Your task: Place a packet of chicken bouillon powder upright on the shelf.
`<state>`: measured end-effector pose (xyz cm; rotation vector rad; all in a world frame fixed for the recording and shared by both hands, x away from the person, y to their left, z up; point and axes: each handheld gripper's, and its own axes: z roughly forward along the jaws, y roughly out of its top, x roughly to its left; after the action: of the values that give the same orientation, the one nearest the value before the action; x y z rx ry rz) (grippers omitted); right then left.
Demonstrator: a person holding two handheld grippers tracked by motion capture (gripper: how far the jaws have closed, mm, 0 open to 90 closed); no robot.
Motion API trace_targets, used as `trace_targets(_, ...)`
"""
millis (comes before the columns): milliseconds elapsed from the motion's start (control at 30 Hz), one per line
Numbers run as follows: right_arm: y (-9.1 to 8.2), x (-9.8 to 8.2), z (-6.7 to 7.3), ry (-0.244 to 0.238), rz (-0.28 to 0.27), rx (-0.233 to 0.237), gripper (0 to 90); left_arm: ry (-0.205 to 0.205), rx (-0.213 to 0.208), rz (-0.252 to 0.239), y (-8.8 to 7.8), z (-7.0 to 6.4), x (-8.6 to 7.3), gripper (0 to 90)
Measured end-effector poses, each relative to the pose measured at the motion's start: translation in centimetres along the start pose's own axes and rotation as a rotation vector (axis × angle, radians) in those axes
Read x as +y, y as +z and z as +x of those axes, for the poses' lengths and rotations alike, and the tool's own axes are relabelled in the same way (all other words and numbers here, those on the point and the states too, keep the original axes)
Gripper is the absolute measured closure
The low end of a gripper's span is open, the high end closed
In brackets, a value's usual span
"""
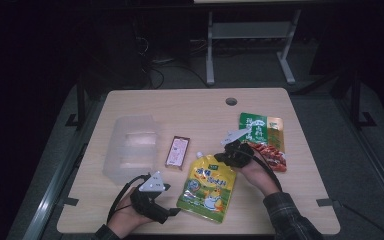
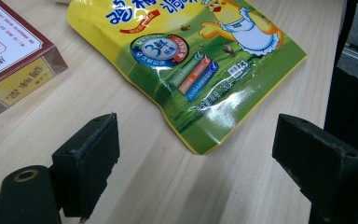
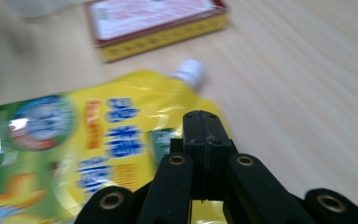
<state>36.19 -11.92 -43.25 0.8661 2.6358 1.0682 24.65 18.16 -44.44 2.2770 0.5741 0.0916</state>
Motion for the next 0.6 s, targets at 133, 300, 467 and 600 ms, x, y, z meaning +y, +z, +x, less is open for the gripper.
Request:
trace_targets(133, 0.8, -0.1, -2.1, 0.042, 0.006, -0.028, 90.0, -0.001, -0.003, -0.001, 0.0, 0.0, 0.0, 14.0)
trace_targets(300, 1.6, -1.0, -3.3, 0.056, 0.051, -0.041, 90.0, 0.003, -0.007, 0.003, 0.1, 0.0, 0.0, 14.0)
trace_targets(467, 1.6, -1.7, -3.6, 0.059, 0.093, -0.02, 90.0, 0.003, -0.004, -0.001, 0.1, 0.0, 0.0, 14.0)
trace_targets(600, 1.0, -2.1, -3.4, 0.05, 0.108, 0.004, 90.0, 0.006, -0.006, 0.002, 0.0, 0.0, 0.0, 14.0)
